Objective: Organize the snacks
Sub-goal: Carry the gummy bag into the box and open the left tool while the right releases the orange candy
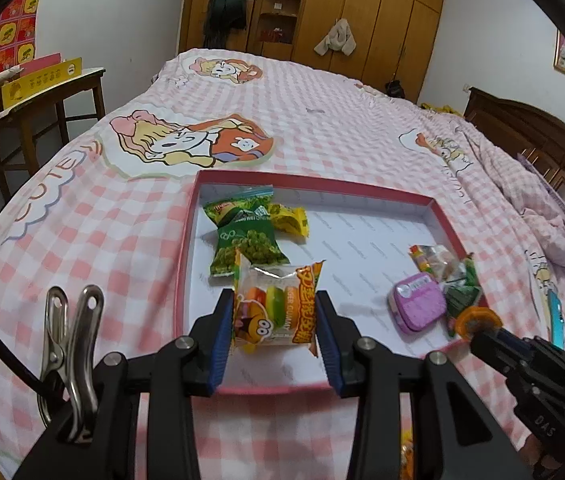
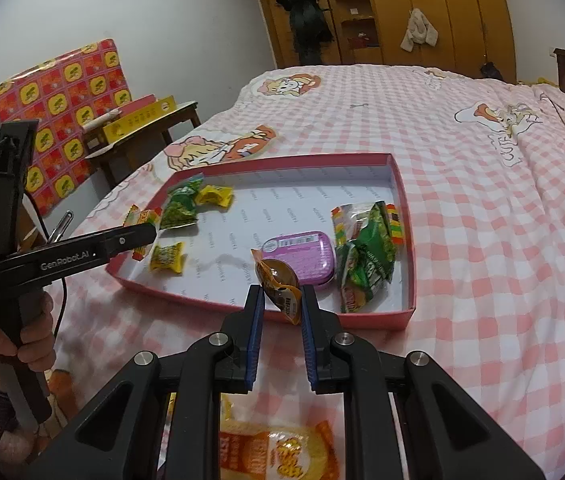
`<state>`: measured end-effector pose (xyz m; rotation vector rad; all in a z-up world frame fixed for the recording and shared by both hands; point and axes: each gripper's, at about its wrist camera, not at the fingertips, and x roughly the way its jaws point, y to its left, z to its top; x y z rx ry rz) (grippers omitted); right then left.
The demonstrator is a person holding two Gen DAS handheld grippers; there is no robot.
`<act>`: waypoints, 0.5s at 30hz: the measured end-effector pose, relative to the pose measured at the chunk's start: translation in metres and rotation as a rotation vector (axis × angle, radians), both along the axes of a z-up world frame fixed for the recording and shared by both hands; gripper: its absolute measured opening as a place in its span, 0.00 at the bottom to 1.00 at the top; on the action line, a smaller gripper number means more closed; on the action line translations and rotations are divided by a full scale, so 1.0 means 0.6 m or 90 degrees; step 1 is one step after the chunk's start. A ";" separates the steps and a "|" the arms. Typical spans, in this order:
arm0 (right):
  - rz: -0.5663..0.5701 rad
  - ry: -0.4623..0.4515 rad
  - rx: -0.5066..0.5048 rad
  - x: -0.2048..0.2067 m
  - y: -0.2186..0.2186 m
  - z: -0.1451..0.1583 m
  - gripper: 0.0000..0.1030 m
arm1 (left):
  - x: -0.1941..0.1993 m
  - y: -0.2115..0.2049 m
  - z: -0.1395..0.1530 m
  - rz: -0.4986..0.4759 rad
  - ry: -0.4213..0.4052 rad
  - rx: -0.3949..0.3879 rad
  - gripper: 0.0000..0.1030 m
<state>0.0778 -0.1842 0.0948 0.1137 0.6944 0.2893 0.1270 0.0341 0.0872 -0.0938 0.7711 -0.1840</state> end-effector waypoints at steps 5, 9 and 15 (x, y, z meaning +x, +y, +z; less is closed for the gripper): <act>-0.017 0.016 -0.009 0.023 -0.008 -0.012 0.19 | 0.025 -0.005 -0.016 0.002 0.016 0.003 0.40; -0.031 0.025 -0.019 0.039 -0.015 -0.023 0.19 | 0.035 -0.009 -0.021 0.003 0.005 0.014 0.40; -0.046 0.019 -0.026 0.053 -0.023 -0.026 0.19 | 0.062 -0.016 -0.031 0.000 0.015 0.019 0.40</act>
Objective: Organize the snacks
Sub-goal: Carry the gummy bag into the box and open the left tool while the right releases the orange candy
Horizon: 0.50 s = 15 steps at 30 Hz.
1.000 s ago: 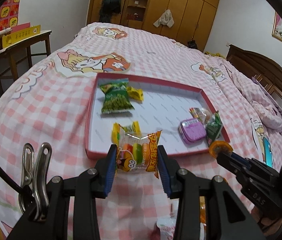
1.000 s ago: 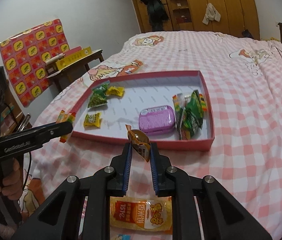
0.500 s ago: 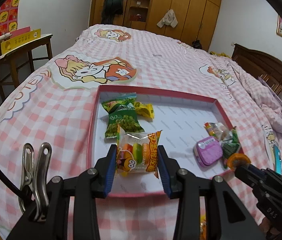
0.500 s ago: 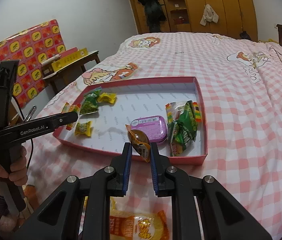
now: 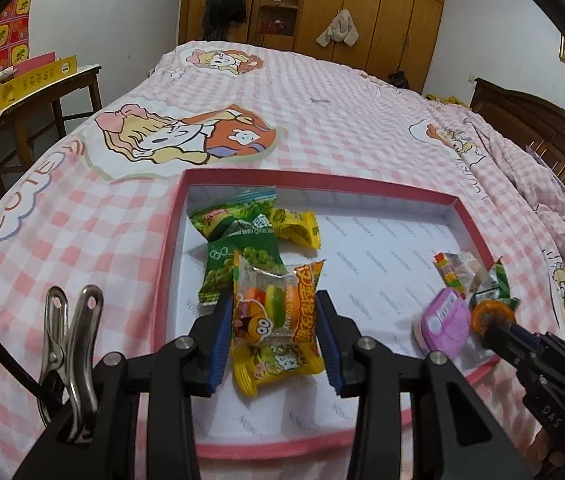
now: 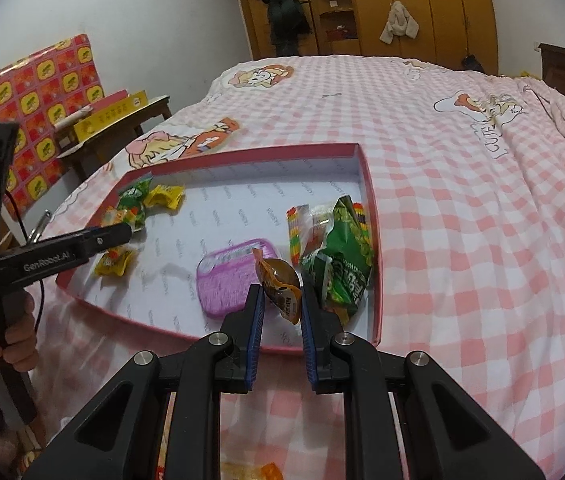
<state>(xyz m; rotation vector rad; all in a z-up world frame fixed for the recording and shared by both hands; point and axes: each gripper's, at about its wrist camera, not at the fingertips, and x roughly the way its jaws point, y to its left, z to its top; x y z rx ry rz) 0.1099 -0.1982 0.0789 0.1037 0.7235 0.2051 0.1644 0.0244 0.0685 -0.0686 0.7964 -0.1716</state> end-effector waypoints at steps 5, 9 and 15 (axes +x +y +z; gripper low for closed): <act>0.003 -0.005 0.002 0.004 0.001 0.000 0.19 | 0.020 -0.004 -0.013 0.007 0.012 0.010 0.40; 0.003 0.006 0.005 0.012 0.003 -0.010 0.17 | 0.022 -0.004 -0.014 0.004 0.008 0.006 0.40; 0.000 0.004 0.036 0.006 -0.006 -0.006 0.20 | 0.014 0.004 -0.009 0.003 0.020 -0.010 0.44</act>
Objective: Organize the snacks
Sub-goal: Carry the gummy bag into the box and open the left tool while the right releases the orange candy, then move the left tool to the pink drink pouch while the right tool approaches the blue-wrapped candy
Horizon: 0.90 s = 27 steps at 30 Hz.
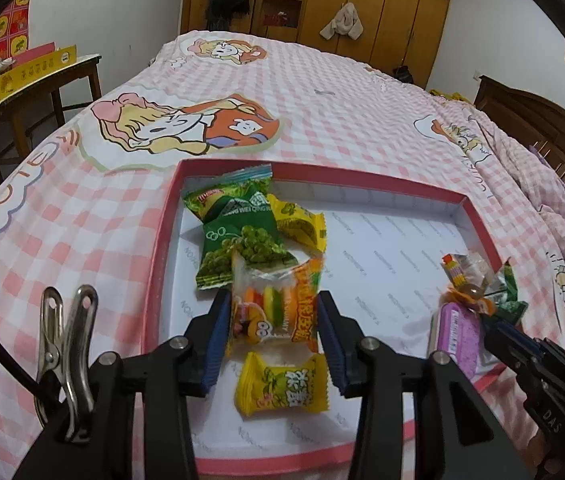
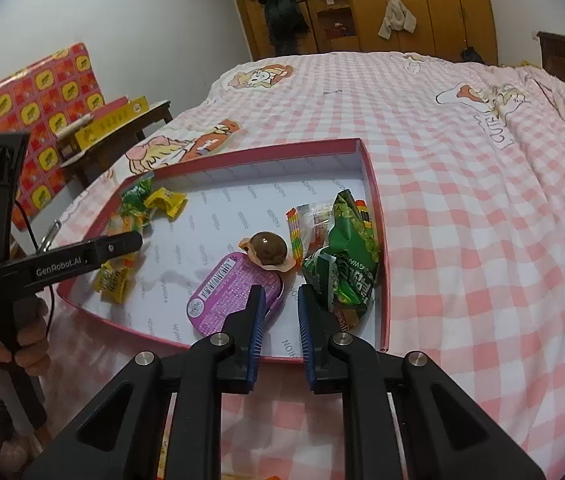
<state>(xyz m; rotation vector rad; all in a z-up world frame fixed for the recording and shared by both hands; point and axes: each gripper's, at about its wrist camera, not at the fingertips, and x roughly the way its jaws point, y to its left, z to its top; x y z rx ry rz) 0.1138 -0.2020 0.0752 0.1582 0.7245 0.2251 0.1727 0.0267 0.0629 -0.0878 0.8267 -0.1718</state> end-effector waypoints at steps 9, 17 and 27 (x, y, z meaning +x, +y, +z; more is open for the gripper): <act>0.002 -0.020 0.023 -0.021 -0.003 0.016 0.34 | -0.039 -0.008 0.034 -0.014 -0.027 0.016 0.56; 0.005 -0.018 0.040 -0.048 -0.009 0.023 0.37 | -0.083 -0.005 0.049 -0.018 -0.018 -0.012 0.56; 0.030 -0.009 0.039 -0.097 -0.003 0.023 0.41 | -0.158 -0.013 0.052 -0.033 -0.006 -0.016 0.56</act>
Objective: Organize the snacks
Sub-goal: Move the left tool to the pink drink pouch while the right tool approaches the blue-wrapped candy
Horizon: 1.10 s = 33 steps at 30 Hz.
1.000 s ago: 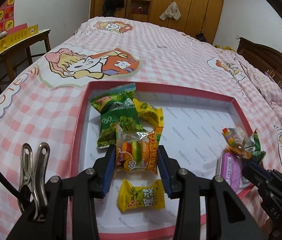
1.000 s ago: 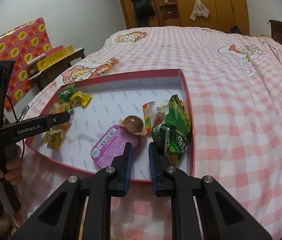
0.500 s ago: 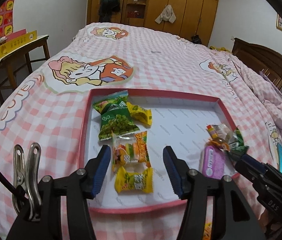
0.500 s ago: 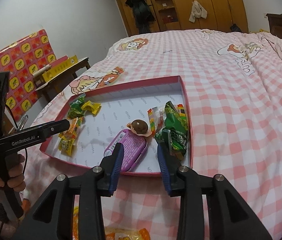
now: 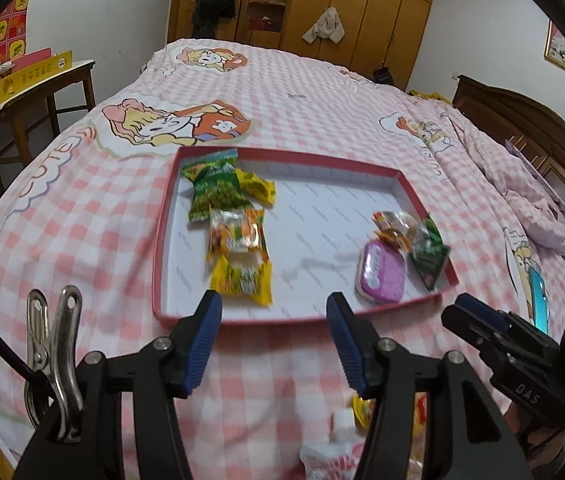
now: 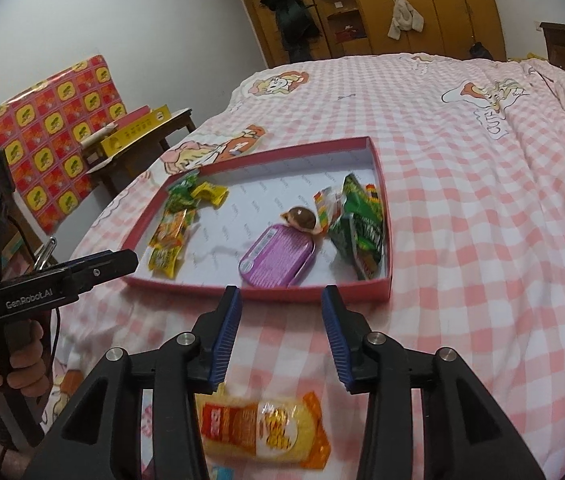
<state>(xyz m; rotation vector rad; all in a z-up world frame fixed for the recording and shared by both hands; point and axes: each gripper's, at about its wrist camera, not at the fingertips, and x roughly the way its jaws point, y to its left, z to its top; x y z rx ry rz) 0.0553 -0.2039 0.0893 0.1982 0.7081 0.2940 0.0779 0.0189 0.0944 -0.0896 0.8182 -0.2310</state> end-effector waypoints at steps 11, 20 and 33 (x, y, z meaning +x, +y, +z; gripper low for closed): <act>0.003 0.015 -0.006 -0.042 0.000 -0.005 0.42 | -0.059 -0.004 -0.013 -0.009 0.029 -0.009 0.56; 0.006 0.020 -0.022 -0.077 0.001 -0.009 0.47 | -0.105 -0.008 -0.029 -0.018 0.062 -0.025 0.56; 0.012 0.033 -0.037 -0.123 0.002 -0.020 0.48 | -0.144 -0.030 -0.061 -0.064 0.109 -0.029 0.60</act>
